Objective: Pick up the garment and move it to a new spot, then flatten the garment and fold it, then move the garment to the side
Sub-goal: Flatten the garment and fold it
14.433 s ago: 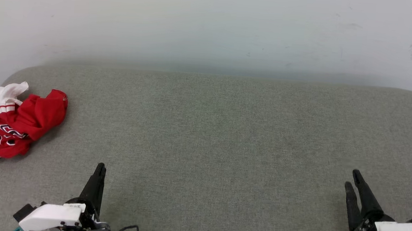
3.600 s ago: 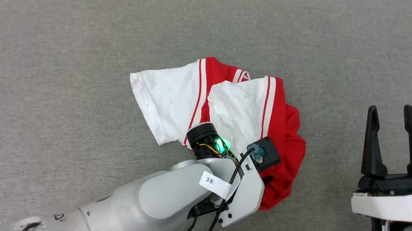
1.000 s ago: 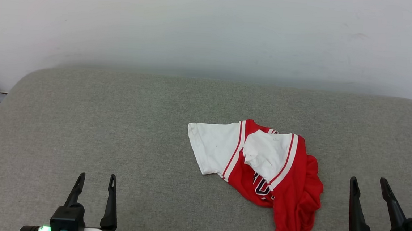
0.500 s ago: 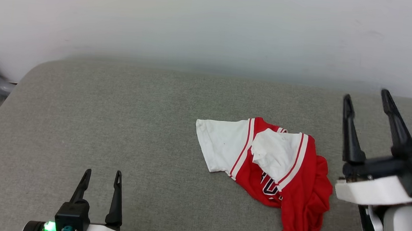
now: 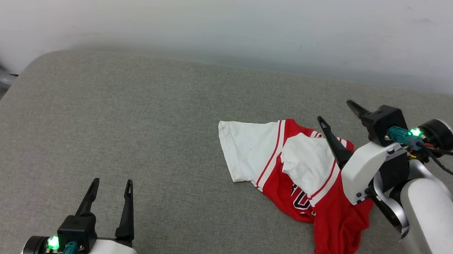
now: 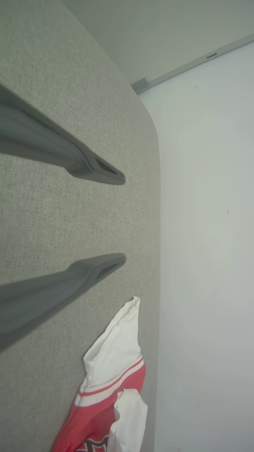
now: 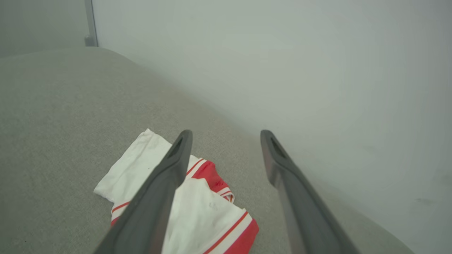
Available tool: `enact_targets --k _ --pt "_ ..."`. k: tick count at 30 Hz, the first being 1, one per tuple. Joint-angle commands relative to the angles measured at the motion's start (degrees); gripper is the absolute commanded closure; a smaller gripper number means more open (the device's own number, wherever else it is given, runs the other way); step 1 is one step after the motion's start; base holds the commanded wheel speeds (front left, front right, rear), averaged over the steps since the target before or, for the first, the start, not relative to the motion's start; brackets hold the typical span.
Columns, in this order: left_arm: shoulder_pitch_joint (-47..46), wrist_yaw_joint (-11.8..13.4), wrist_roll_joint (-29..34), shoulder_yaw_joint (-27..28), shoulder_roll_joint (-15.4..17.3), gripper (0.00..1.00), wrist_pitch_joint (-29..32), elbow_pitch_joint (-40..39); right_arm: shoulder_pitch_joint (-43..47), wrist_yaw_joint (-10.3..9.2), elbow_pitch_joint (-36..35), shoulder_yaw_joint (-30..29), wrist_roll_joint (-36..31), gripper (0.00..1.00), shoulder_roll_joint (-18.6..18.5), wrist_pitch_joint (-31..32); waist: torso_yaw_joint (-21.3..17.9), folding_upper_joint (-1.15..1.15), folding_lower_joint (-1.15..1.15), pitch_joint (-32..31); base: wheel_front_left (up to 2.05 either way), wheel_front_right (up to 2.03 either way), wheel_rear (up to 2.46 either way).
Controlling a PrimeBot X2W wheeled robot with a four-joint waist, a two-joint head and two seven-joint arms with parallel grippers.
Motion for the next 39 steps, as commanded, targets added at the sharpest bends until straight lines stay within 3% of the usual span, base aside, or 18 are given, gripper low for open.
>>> enact_targets --k 1,9,14,20,25,26,27,32,39 --pt "-0.6 -0.1 0.2 0.3 -0.1 0.0 -0.2 -0.2 -0.7 -0.08 0.4 0.6 1.2 0.0 -0.3 0.7 0.2 0.0 0.0 0.6 0.0 0.0 0.0" --pt "-3.1 -0.7 0.1 0.5 -0.5 0.0 -0.2 -0.5 -6.4 -0.08 4.5 14.0 12.0 0.0 -8.4 16.5 1.5 0.0 0.0 4.6 0.0 0.0 0.0" --pt "-5.1 -1.0 -0.4 0.0 -0.8 0.0 -0.2 -0.5 -9.5 -0.08 7.2 20.1 16.7 0.0 -10.7 22.0 3.0 0.0 0.0 7.9 0.0 0.0 0.0" --pt "-7.4 -0.7 -1.0 -0.7 -1.0 0.0 -0.2 -0.2 -11.5 -0.05 14.4 26.8 19.6 0.0 -11.0 26.3 4.6 0.0 0.0 11.3 0.0 0.0 0.0" --pt "-8.2 -0.3 -1.5 -0.7 -1.1 0.0 -0.2 0.3 -10.9 -0.04 18.6 31.9 21.5 0.0 -10.5 24.1 5.3 0.0 0.0 11.8 0.0 0.0 0.0" --pt "-8.1 -0.3 -1.5 -0.6 -1.1 0.0 -0.2 0.4 -11.1 -0.04 18.7 32.2 22.0 0.64 -10.3 22.9 5.2 0.0 0.0 11.7 0.0 0.0 0.0" --pt "-7.8 -0.2 -1.5 -0.5 -1.1 0.0 -0.2 0.5 -11.6 -0.04 18.7 32.4 22.3 1.0 -10.1 21.5 5.0 0.0 0.0 11.5 0.0 0.0 0.0" --pt "-6.1 0.3 -1.3 0.0 -1.1 0.0 -0.2 0.7 -12.6 -0.04 17.6 31.3 24.1 1.0 -10.2 13.4 3.6 0.0 0.0 9.4 0.0 0.0 0.0" --pt "-4.7 -0.1 -0.5 0.7 -1.1 0.0 -0.2 0.1 -9.7 -0.06 14.3 22.0 27.4 1.0 -8.4 0.8 0.8 0.0 0.0 7.2 0.0 0.0 0.0"
